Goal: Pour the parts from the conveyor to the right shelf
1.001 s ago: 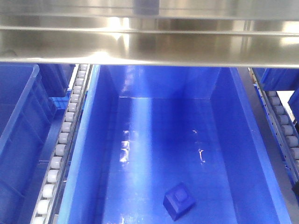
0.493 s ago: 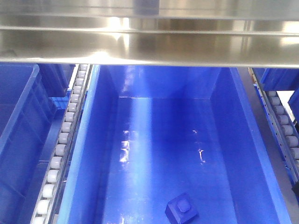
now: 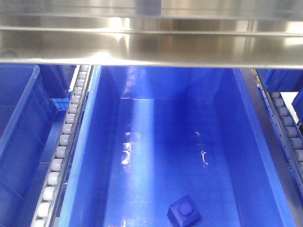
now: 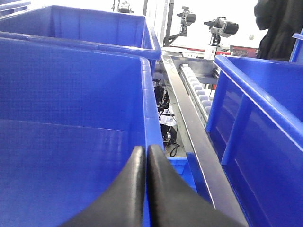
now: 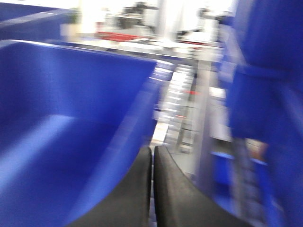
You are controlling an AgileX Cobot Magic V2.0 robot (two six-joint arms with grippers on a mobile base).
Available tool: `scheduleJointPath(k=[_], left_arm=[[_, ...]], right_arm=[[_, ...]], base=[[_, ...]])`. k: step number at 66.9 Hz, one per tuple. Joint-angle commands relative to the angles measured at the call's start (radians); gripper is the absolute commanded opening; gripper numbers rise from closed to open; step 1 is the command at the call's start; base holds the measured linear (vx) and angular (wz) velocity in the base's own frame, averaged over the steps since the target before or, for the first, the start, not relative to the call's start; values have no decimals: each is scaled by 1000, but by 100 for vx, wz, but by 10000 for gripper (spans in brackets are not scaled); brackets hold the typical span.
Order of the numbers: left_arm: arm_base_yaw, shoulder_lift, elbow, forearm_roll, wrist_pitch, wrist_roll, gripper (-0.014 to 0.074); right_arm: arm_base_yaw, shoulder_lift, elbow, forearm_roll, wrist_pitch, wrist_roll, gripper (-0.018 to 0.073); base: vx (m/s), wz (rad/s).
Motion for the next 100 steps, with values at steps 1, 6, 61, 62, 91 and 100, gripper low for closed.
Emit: scheduleJointPath(k=[1,6,61,62,91,100], left_arm=[[-5,-8,22,-9,-74,-4,-6],[-5,-8,22,-9,-74,-4,-6],[-5,-8,22,-9,-74,-4,-6],[-5,-8,22,-9,-74,-4,-6],[-5,-8,22,-9,-74,-4,-6],[-5,-8,22,-9,-74,-4,-6]], right_arm=[[-105,7,21,27,-151,5,-8],[-168,7,68,27,-200,31,-8],[-221,-69,166,-42,-217,101,-8],[-221,-69,166,-42,-217,101,-8],[-221,-69,166,-42,-217,101,-8],[-221,-69,166,-42,-217,101,-8]], base=[[0,0],[0,0],[0,0],[0,0],[0,0],[0,0]])
